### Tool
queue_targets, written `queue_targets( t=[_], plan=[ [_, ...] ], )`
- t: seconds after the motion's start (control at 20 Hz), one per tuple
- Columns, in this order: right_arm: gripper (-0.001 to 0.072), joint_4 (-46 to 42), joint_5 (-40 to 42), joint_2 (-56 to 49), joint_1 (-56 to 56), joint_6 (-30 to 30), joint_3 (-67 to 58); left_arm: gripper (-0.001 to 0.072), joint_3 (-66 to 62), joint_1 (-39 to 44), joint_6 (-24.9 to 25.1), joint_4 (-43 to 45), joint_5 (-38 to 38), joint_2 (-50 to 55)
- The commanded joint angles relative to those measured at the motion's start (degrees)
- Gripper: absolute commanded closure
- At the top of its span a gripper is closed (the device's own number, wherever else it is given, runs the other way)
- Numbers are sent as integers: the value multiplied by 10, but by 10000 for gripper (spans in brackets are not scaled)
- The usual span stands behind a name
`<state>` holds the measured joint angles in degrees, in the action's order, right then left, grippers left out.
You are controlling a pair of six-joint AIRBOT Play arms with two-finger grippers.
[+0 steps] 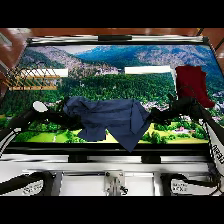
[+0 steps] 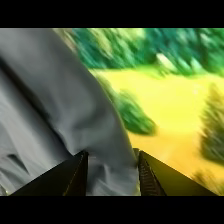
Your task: Fold the shirts.
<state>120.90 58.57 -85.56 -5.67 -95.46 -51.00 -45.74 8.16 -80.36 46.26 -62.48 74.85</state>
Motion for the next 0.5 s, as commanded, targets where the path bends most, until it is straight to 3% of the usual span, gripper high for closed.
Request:
queue_targets(
  t=[0.0,0.05,0.15,0.3,0.45],
  plan=[
    [223,-31,-31,-12,31,-13,1,674,-18,0,2,0,0,-1],
    [385,-55,-35,-12,44,-12,1,675,-30,0,2,0,0,-1],
    [630,-86,-34,-10,56,-12,1,674,-61,0,2,0,0,-1],
    [646,-94,-26,16,56,-15,-16,675,-121,-1,2,9,-7,-1],
    [646,-94,-24,99,56,-82,-80,676,-243,-1,30,57,-24,-17]
  ],
)
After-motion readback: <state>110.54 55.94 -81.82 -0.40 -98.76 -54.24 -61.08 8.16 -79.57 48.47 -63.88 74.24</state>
